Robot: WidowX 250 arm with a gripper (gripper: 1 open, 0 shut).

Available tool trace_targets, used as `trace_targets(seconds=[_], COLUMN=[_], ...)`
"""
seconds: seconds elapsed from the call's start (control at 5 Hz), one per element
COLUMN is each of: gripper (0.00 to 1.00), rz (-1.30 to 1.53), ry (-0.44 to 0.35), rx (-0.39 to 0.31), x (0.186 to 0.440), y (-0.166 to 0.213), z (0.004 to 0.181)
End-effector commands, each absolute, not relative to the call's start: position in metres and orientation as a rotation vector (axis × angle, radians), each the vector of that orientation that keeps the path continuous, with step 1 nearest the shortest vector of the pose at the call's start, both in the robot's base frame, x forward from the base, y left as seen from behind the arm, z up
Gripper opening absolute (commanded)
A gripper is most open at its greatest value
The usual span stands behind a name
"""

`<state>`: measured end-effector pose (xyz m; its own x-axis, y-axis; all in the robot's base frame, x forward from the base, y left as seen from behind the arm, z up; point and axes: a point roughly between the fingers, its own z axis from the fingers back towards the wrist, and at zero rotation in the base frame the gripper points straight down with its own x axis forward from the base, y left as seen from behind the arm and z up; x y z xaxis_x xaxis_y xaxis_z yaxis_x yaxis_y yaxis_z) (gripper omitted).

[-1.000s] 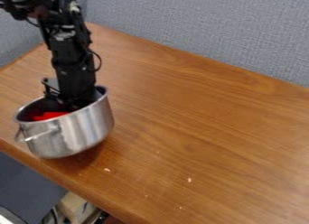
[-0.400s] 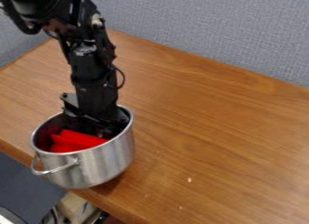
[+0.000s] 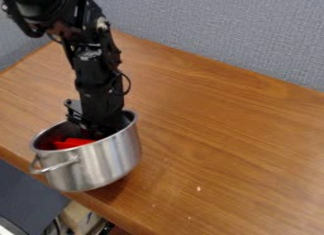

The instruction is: Put the red object in the metal pot

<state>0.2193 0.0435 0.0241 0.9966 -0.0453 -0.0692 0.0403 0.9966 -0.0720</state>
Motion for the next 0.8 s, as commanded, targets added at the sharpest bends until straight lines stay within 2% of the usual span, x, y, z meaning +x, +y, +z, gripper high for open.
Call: trace_targets(seconds=[0.0, 0.2, 0.6], gripper=[1.00, 1.00, 1.00], rz=[0.005, 0.040, 0.028], ry=[0.087, 0.087, 0.091], rx=[-0.101, -0.108, -0.111], x=[0.221, 0.226, 0.221], y=[0.033, 0.027, 0.035], z=[0.021, 0.022, 0.033])
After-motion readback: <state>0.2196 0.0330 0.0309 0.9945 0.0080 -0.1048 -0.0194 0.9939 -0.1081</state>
